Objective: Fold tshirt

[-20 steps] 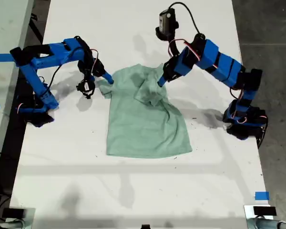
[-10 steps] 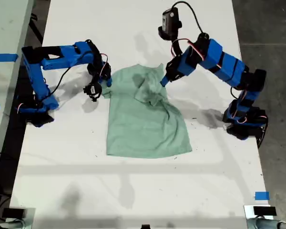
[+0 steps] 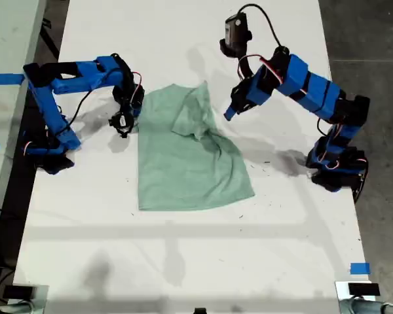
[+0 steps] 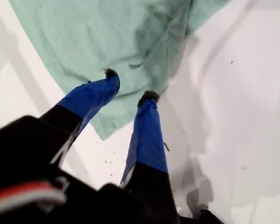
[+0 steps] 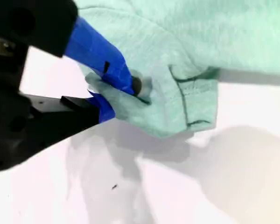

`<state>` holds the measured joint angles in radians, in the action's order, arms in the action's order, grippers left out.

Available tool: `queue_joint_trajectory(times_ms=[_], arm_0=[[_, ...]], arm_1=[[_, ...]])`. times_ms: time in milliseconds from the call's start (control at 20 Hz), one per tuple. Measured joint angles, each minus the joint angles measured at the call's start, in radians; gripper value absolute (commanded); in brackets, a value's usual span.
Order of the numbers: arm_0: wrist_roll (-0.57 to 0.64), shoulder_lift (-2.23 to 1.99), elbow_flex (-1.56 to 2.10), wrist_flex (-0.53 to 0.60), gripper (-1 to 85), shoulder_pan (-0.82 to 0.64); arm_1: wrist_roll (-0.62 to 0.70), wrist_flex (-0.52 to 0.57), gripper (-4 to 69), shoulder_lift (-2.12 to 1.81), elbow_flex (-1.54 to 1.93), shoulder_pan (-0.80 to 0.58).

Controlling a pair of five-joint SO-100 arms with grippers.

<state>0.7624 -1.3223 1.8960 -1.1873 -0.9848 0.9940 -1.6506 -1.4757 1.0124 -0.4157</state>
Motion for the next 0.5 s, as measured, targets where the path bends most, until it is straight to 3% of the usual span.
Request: queue_joint_trajectory(times_ms=[300,500], arm_0=[[-0.011,-0.21,0.008,-0.064,0.0,-0.041],[-0.014,-0.11,-0.282,-0.155,0.0,0.097]], arm_1=[[0.0,0.0,12.8,-0.008,0.029,0.0],[-0.009,0.0,12.8,-0.037,0.043,0.0]])
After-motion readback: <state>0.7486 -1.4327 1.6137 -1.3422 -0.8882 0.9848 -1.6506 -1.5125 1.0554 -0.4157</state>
